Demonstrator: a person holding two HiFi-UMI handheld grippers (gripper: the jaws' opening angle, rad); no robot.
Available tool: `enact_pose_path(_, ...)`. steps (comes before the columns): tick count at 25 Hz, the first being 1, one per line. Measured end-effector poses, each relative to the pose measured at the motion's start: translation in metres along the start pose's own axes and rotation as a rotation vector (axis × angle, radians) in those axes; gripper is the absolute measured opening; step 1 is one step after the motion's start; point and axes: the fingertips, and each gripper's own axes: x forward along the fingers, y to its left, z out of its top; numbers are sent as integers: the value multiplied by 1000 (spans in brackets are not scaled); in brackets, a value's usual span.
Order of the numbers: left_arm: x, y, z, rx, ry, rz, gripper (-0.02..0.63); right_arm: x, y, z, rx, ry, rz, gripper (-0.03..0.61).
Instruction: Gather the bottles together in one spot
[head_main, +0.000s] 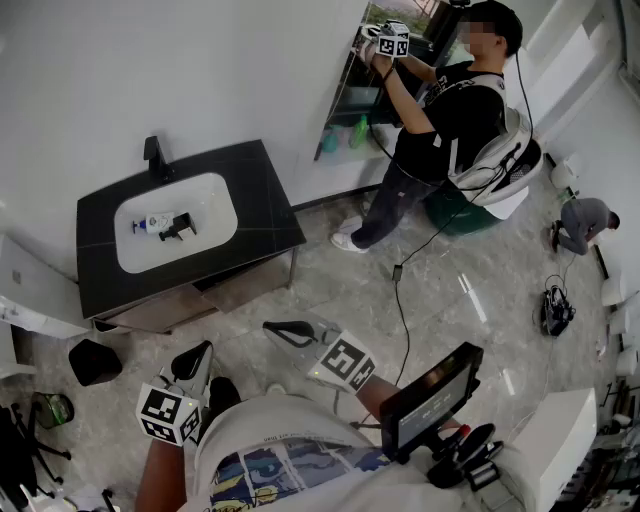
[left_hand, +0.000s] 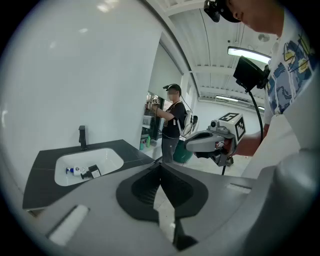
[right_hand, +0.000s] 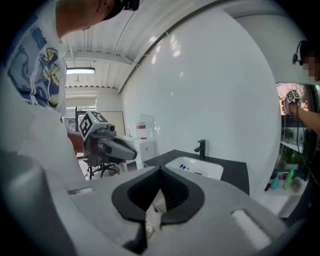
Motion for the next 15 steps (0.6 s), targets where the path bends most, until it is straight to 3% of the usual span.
enact_pose_path(15, 8, 40, 17, -33, -8, -3, 2, 32, -27, 22, 12, 2, -15, 3)
